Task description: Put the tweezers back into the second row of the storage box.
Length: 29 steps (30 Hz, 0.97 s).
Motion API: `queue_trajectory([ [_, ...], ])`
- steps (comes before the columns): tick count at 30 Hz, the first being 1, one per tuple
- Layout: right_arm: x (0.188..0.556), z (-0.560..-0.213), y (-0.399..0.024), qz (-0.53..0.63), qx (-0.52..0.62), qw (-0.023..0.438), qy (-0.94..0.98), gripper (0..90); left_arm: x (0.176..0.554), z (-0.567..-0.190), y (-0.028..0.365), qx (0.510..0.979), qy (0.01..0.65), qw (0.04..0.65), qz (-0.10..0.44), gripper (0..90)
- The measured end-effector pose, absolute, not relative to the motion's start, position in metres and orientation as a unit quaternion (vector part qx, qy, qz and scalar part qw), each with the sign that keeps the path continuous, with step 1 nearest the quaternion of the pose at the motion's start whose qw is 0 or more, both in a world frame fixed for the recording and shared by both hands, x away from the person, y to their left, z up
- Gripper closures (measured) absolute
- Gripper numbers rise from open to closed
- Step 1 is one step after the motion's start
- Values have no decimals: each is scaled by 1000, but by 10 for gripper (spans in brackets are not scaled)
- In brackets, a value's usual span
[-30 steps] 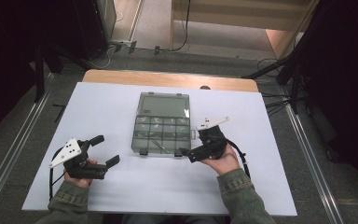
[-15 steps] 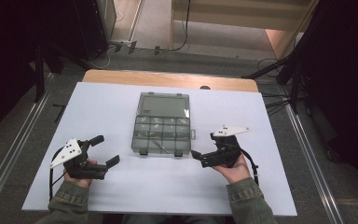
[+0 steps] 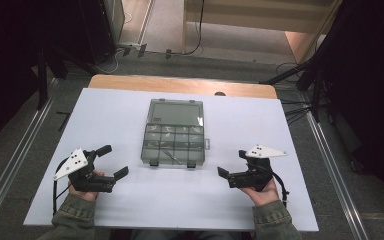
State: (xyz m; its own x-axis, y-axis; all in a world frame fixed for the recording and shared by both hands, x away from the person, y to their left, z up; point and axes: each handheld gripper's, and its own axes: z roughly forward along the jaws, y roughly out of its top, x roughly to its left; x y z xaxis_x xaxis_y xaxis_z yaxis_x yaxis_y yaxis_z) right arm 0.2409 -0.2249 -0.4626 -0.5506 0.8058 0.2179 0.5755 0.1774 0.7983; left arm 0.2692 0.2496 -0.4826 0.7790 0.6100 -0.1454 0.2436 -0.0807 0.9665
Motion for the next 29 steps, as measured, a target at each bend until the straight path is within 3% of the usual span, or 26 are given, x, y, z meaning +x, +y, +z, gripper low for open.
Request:
queue_trajectory([
  [10, 210, -481, -250, 503, 458, 135, 720, 0, 269, -482, 249, 720, 295, 610, 151, 0],
  [23, 178, -504, -269, 529, 443, 217, 690, 0, 269, -483, 249, 722, 293, 608, 152, 0],
  [29, 179, -506, -271, 530, 448, 225, 684, 0, 269, -483, 248, 723, 294, 607, 148, 0],
])
